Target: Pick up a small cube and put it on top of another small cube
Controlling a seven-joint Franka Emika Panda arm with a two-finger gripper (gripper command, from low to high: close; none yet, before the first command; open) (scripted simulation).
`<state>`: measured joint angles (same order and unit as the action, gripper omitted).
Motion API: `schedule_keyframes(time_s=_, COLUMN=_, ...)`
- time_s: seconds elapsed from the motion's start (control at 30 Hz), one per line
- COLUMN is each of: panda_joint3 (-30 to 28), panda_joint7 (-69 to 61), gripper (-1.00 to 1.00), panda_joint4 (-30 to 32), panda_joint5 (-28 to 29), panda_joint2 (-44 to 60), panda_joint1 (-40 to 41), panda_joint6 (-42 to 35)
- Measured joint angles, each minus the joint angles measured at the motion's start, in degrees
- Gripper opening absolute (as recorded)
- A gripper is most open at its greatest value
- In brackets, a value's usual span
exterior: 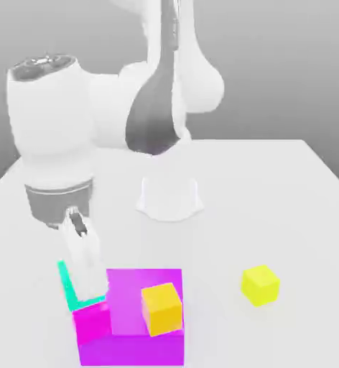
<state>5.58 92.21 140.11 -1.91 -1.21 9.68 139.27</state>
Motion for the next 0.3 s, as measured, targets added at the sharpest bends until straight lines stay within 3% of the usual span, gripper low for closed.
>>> schedule_keyframes(time_s=0.07, panda_joint3=0.7, panda_joint7=0.2, gripper=-1.0, panda_joint4=1.8, panda_joint5=0.8, panda_joint2=-2.2, panda_joint1=-1.6, panda_joint6=-0.5)
schedule_keyframes(time_s=0.17, panda_joint3=0.7, panda_joint7=0.9, gripper=-1.0, panda_joint4=3.4, panda_joint5=2.1, panda_joint2=1.7, panda_joint1=-1.6, panda_joint6=4.9)
schedule_keyframes(time_s=0.2, panda_joint3=0.8, panda_joint7=1.1, gripper=1.0, panda_joint4=3.9, panda_joint5=2.3, panda_joint2=3.4, panda_joint1=-1.5, panda_joint6=6.9)
schedule_keyframes(time_s=0.3, panda_joint3=0.8, panda_joint7=1.1, gripper=1.0, panda_joint4=3.9, panda_joint5=2.3, panda_joint2=3.4, panda_joint1=-1.5, panda_joint6=6.9)
